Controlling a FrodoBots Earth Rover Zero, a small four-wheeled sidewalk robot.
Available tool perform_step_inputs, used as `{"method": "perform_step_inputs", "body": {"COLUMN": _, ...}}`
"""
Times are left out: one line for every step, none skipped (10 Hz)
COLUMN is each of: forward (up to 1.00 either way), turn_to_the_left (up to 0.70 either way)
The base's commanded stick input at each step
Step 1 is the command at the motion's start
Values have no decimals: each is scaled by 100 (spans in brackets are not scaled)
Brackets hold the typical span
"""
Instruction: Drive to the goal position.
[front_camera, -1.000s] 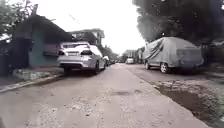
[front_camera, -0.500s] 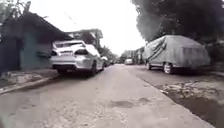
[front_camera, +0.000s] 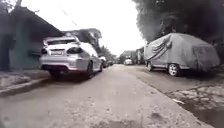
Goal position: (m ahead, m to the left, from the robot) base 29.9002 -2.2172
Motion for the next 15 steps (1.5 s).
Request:
{"method": "perform_step_inputs", "body": {"forward": 100, "turn_to_the_left": 0}}
{"method": "perform_step_inputs", "body": {"forward": 100, "turn_to_the_left": 0}}
{"method": "perform_step_inputs", "body": {"forward": 100, "turn_to_the_left": 0}}
{"method": "perform_step_inputs", "body": {"forward": 100, "turn_to_the_left": 0}}
{"method": "perform_step_inputs", "body": {"forward": 100, "turn_to_the_left": 0}}
{"method": "perform_step_inputs", "body": {"forward": 100, "turn_to_the_left": 0}}
{"method": "perform_step_inputs", "body": {"forward": 100, "turn_to_the_left": 0}}
{"method": "perform_step_inputs", "body": {"forward": 100, "turn_to_the_left": 0}}
{"method": "perform_step_inputs", "body": {"forward": 100, "turn_to_the_left": 0}}
{"method": "perform_step_inputs", "body": {"forward": 100, "turn_to_the_left": 0}}
{"method": "perform_step_inputs", "body": {"forward": 100, "turn_to_the_left": 0}}
{"method": "perform_step_inputs", "body": {"forward": 100, "turn_to_the_left": 0}}
{"method": "perform_step_inputs", "body": {"forward": 100, "turn_to_the_left": 0}}
{"method": "perform_step_inputs", "body": {"forward": 100, "turn_to_the_left": 0}}
{"method": "perform_step_inputs", "body": {"forward": 100, "turn_to_the_left": 0}}
